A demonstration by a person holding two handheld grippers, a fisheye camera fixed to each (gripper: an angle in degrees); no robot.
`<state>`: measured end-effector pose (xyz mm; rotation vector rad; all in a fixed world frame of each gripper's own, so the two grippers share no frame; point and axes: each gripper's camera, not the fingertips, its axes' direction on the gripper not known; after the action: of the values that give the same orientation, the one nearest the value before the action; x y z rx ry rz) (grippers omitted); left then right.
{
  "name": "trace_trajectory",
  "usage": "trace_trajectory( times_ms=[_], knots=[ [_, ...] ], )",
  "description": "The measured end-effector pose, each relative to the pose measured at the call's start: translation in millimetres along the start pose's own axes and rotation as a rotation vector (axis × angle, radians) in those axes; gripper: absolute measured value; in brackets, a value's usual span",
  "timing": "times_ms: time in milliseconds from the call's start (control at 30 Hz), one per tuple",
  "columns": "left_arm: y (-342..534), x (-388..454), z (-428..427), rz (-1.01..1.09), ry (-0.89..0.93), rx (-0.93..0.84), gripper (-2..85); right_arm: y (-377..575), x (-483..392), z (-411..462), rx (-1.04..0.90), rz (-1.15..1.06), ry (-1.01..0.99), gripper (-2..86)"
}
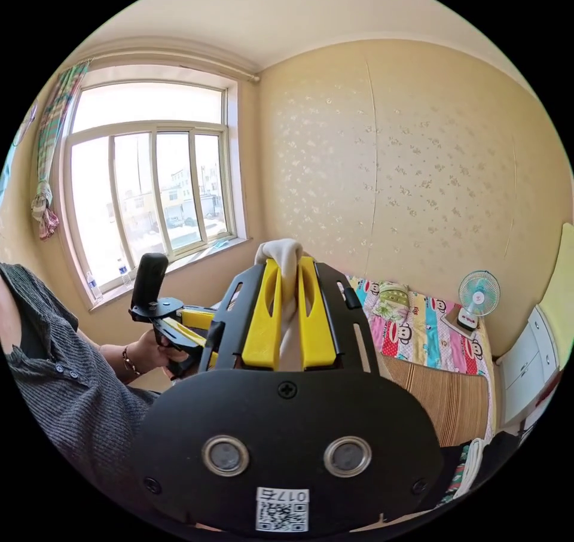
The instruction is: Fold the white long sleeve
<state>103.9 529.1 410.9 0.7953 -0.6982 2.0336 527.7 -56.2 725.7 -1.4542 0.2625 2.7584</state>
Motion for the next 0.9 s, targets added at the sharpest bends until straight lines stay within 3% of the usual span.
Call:
trace_trajectory(
  times_ms=[100,300,400,467,600,900],
  knots=[
    [-12.7,14.5,19.9,0.042,-0.086,-0.017,14.9,4.2,3.1,-12.9,0.038,0.039,-0.029,3.7],
    [-27.1,15.2,22.5,0.108,0.069,0.000,5.3,22.4,31.2,-38.5,0.072,0.115,-0.066,4.7],
    [-36.2,-10.4,10.5,0.049,0.266,0.042,4.1,33.7,53.6,-53.5,0.085,0.140,-0.166,6.3],
    [-41.0,-33.3,-9.4,-0.028,0.396,0.160,2.8,43.1,64.1,-59.9,0.078,0.149,-0.241,7.1],
    [-53.7,-29.4,-32.6,0.009,0.303,0.180,1.6,82.1,75.3,-73.5,0.158,0.147,-0.389,6.6],
    [-73.1,10.2,-98.0,0.170,0.265,0.301,1.3,164.4,108.9,-12.9,-0.162,0.271,-0.513,15.9]
  ],
)
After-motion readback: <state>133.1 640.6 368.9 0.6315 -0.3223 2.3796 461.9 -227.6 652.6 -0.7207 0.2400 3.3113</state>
